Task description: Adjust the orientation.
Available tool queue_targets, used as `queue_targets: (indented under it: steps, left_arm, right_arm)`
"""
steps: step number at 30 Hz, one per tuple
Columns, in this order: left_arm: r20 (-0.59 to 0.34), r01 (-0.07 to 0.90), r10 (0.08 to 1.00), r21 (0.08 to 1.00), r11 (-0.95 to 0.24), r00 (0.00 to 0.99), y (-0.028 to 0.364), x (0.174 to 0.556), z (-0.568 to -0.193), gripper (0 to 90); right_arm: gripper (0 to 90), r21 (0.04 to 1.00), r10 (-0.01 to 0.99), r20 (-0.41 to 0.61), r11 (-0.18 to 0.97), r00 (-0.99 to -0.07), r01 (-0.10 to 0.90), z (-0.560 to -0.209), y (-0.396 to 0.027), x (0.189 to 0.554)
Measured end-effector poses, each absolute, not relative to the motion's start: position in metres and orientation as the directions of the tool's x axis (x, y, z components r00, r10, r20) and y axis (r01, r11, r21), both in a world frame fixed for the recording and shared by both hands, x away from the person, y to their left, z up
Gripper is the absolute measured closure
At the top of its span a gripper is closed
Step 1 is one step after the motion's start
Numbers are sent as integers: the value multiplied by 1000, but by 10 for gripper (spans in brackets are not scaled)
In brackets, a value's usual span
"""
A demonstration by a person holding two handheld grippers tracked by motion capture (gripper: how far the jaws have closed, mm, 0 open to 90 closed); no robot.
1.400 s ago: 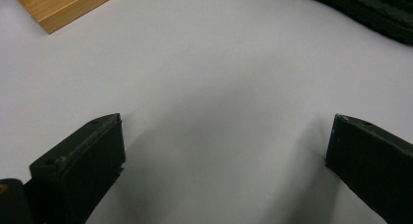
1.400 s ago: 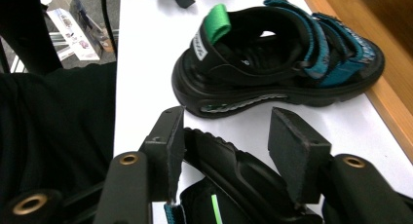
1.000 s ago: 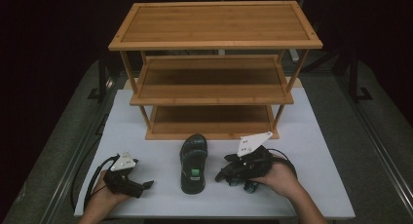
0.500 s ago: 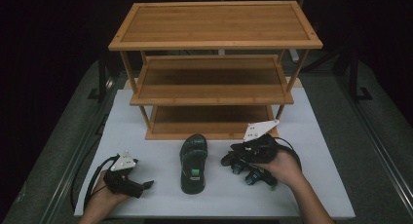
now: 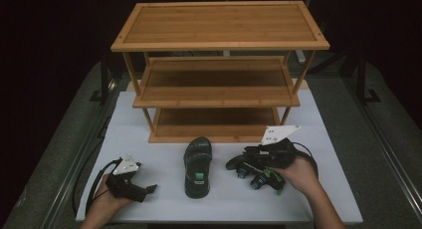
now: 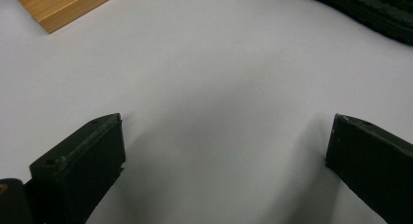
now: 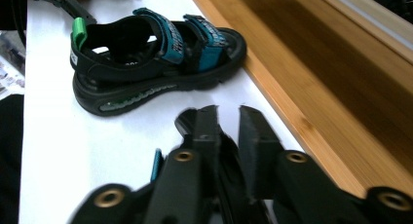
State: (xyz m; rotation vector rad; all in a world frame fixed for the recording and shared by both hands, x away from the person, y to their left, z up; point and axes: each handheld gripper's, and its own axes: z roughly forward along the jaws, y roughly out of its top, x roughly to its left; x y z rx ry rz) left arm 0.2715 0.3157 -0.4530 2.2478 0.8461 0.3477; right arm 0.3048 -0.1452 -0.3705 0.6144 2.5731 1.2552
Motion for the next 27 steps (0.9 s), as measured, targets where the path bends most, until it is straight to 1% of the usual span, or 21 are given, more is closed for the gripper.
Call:
queue_targets:
  steps: [2,3,4,9,12,17,21,27]
  left_arm:
    - [5,473,661,695,-542,751,316,271,-453,2]
    - [5,473,661,695,-542,751,316,271,-453,2]
    - [5,473,661,694,-542,750,316,271,-453,2]
    - [5,473,661,694,-542,750,316,271,-453,2]
    - [5,473,661,695,-542,750,316,271,-453,2]
    - [5,472,659,693,-544,752,316,272,-453,2]
    - [5,473,660,693,-544,751,316,271,-453,2]
    - [6,472,660,694,-544,751,316,272,-453,2]
  right_arm:
    - [894,789,471,-16,548,-882,278,-369,-155,299]
    - [894,789,471,-16,548,-882,278,-369,-155,299]
    - [895,786,482,-10,545,-876,291,-368,-164,293]
    - [896,764,536,-35,559,-844,323,-372,-185,279]
    - [896,749,562,-54,570,-825,339,-376,-195,275]
    - [897,745,593,-54,560,-803,363,-379,-209,269]
    - [897,732,613,-62,564,-788,381,-384,-215,270]
    - [898,746,624,-48,542,-780,387,-383,-218,281]
